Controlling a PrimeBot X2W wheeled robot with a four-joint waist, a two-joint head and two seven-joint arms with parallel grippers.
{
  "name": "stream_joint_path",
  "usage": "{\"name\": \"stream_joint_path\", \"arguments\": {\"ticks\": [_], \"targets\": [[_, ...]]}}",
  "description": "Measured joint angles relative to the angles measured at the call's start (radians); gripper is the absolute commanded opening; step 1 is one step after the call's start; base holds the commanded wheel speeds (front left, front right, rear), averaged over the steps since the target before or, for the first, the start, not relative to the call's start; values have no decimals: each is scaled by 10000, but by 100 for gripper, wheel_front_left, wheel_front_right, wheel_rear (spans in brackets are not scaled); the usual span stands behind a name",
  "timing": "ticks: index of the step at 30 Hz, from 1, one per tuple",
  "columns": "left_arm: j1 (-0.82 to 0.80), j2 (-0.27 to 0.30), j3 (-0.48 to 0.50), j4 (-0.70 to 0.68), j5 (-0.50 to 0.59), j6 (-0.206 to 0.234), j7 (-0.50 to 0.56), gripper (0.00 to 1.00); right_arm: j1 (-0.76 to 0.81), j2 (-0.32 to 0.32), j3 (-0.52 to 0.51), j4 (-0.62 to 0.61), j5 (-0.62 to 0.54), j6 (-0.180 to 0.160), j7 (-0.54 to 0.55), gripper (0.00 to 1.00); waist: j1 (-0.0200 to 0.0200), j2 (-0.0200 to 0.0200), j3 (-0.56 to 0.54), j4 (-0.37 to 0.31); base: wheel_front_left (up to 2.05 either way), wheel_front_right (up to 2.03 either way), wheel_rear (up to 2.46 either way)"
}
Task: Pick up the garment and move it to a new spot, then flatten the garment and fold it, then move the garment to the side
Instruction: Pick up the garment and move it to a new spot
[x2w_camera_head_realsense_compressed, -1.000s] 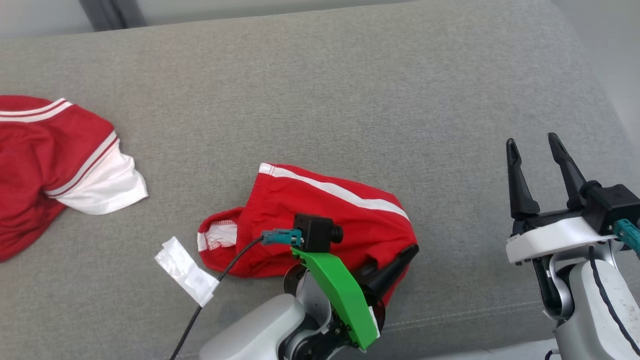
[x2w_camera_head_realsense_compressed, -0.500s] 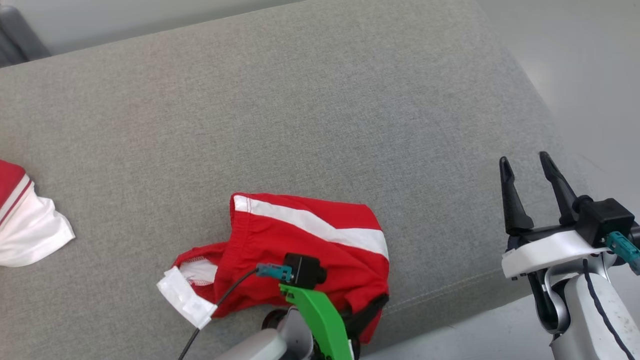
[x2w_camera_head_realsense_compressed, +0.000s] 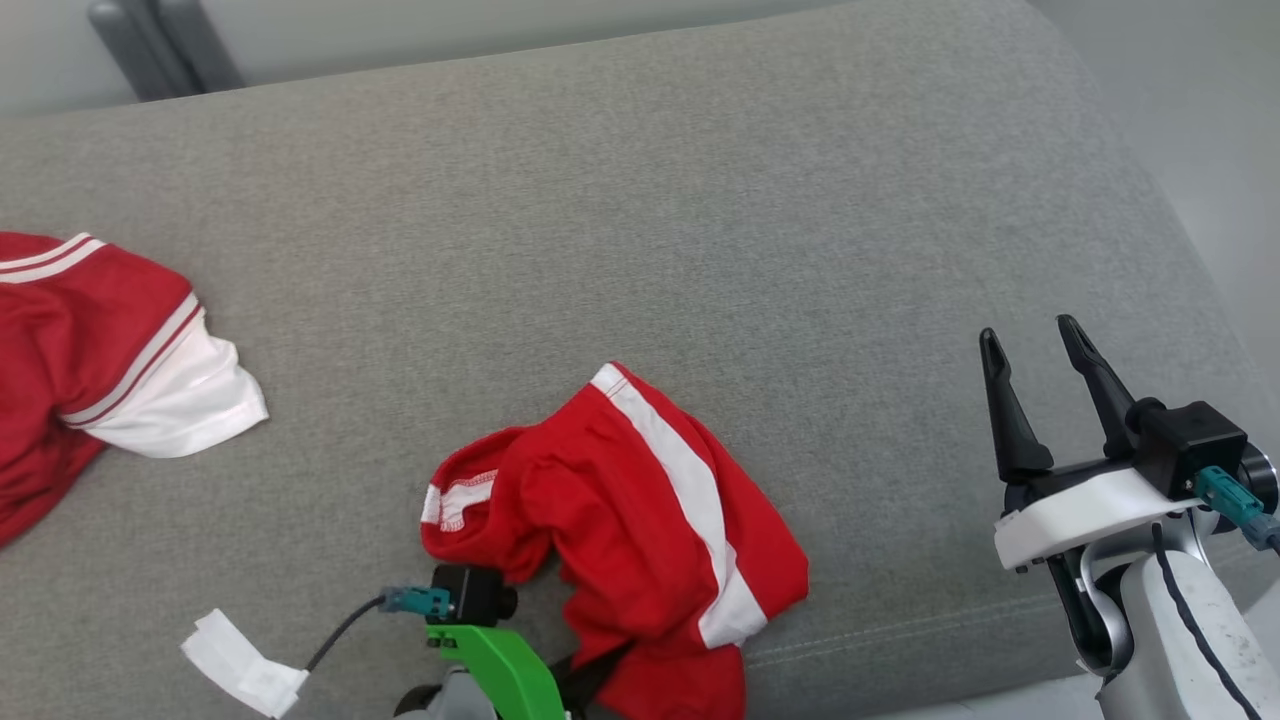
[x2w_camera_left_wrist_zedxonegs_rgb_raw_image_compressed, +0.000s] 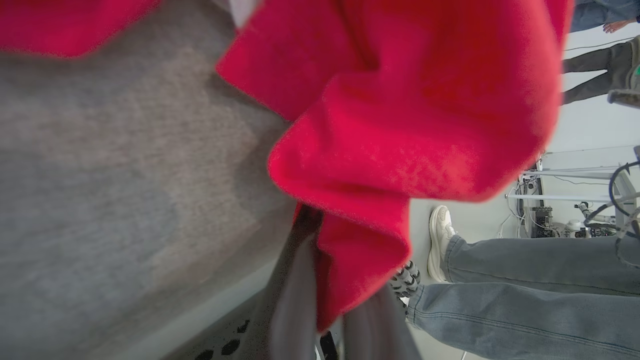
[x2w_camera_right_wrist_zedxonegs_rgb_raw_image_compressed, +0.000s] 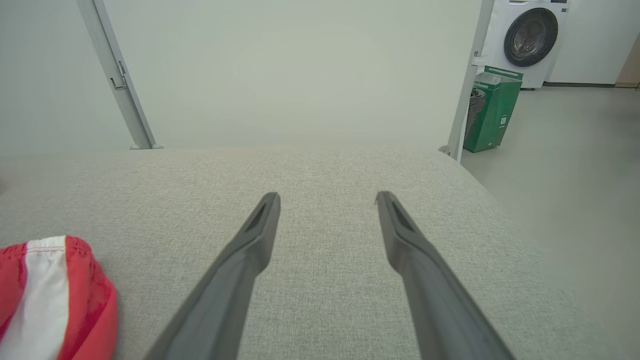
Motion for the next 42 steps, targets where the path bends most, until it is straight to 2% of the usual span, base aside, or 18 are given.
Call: {"name": "stream_joint_path", "arguments": {"ticks": [2,10,13,17,21,23,24,25,26,27,29,38,42], "targets": [[0,132,105,-29,-4,0,-17,0,4,-15,6,21,-10,2,2,100,0,0,-41,138,0,0,0],[-237,1335,1041,-63,-82,25,-368,0,128,-17,163,121,-19,36,2,100,-1,0,-377,1156,0,0,0],[-559,1607,1411,-15,-71,171,-568,0,167,-10,280,144,-31,90,2,100,0,0,-464,1439,0,0,0],[-1090,1770,1787,117,-10,288,-759,0,165,-12,422,207,-75,90,2,100,-1,0,-512,1684,0,0,0],[-1412,1739,1756,280,69,416,-729,0,164,-4,539,295,-86,92,2,100,0,0,-506,1718,0,0,0],[-1533,1732,1697,449,188,466,-717,15,151,-2,665,330,-90,92,2,100,0,0,-498,1689,0,0,0],[-1544,1732,1697,510,192,525,-717,15,151,6,752,355,-90,94,2,100,-1,0,-500,1659,0,0,0],[-1544,1732,1691,556,192,554,-715,21,151,19,809,360,-94,98,2,100,-1,0,-497,1623,0,0,0],[-1546,1722,1678,612,192,568,-690,42,150,31,832,362,-96,115,2,100,-1,0,-490,1584,0,0,0],[-1559,1691,1645,690,209,642,-692,100,150,29,832,368,-98,121,2,100,0,-1,-484,1548,0,0,0],[-1564,1622,1540,901,280,813,-685,100,152,17,813,410,-96,123,2,100,0,0,-480,1468,0,0,0],[-1560,1597,1450,1091,483,1020,-844,100,155,-4,951,502,-81,182,2,100,0,0,-471,1469,0,0,0],[-1508,1624,1344,1106,1009,1338,-1413,100,163,-42,1022,552,-79,182,2,100,-1,0,-542,1604,0,0,0]]}}
